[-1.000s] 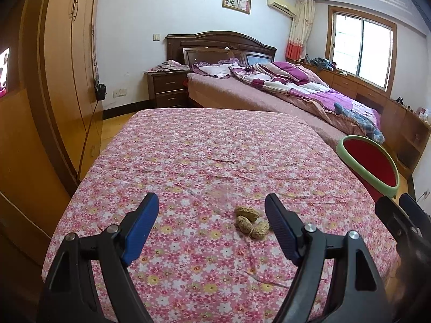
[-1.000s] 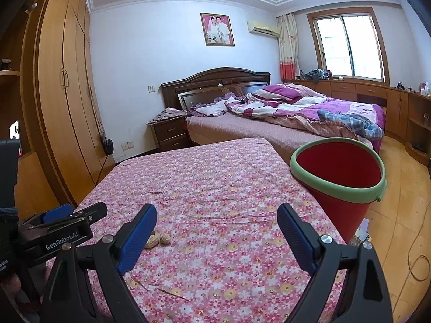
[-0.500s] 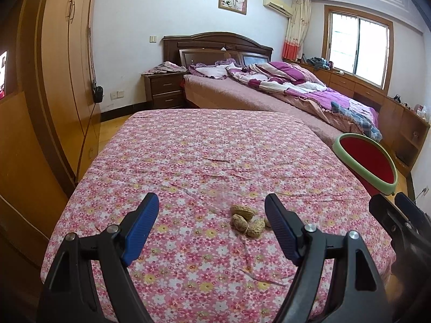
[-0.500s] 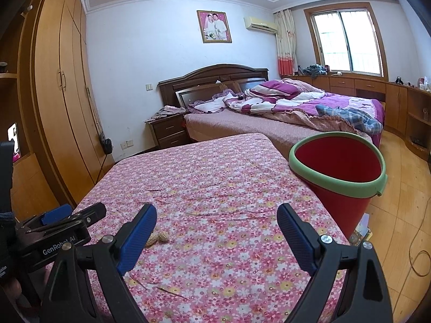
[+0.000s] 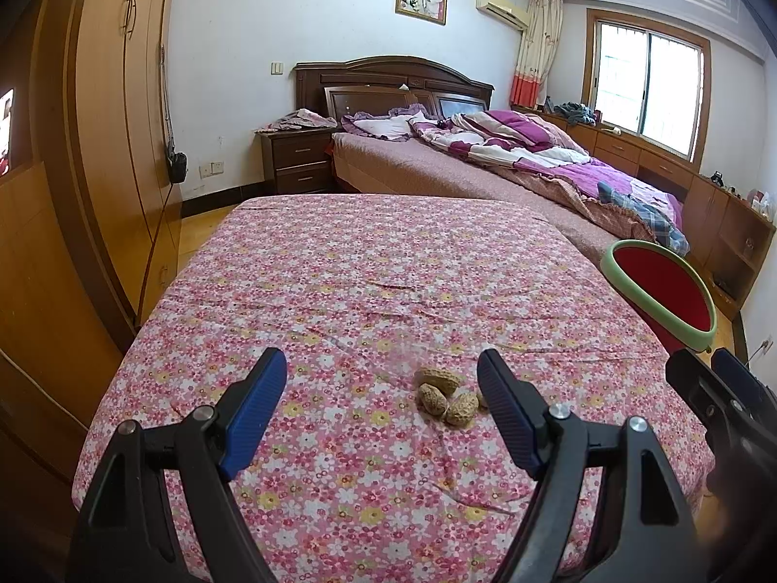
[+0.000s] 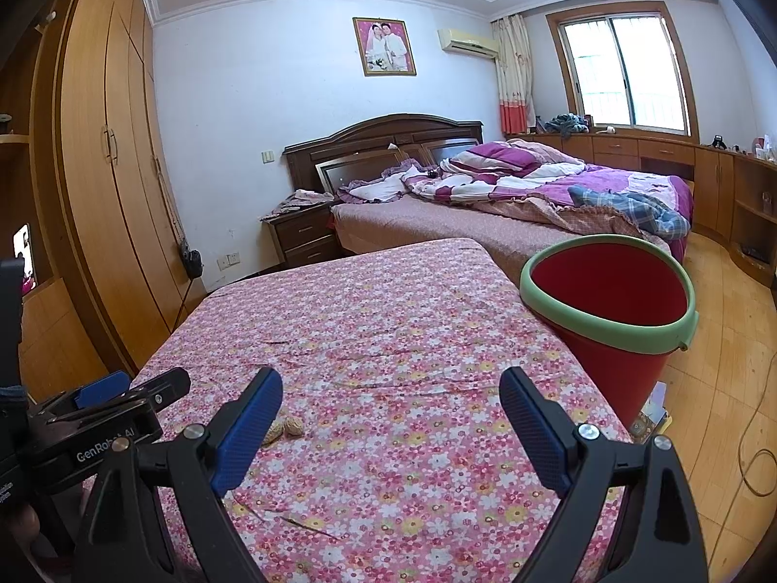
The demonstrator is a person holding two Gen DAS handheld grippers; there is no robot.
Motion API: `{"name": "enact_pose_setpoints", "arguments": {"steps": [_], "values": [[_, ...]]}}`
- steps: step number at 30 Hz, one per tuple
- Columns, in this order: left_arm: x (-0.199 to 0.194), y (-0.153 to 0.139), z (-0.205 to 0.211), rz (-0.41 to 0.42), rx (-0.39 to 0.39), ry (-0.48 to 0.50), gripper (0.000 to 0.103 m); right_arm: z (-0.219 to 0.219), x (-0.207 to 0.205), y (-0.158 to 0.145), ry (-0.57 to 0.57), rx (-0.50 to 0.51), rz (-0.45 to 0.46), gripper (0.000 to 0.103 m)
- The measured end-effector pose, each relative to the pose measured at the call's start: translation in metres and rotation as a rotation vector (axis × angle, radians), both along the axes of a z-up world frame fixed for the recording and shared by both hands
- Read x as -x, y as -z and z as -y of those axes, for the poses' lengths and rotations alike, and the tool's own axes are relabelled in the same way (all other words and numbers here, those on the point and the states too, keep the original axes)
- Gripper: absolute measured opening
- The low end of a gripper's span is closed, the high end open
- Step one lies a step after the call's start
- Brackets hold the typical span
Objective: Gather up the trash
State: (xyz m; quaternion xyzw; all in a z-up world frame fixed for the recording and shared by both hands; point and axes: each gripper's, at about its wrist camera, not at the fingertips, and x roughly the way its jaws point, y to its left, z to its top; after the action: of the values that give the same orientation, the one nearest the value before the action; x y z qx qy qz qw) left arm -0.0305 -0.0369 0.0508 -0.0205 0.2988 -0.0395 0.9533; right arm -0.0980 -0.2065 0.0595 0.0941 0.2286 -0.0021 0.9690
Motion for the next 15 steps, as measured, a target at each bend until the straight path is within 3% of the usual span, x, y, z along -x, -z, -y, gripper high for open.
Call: {"name": "enact_pose_setpoints", "arguments": {"steps": [15], "values": [[0.0002,0.0001,-0.0001,0.001,0.000,0.000,0.080,0.0006,-0.0001,0.0009,0.000,-0.001,-0.001,0.093]]}}
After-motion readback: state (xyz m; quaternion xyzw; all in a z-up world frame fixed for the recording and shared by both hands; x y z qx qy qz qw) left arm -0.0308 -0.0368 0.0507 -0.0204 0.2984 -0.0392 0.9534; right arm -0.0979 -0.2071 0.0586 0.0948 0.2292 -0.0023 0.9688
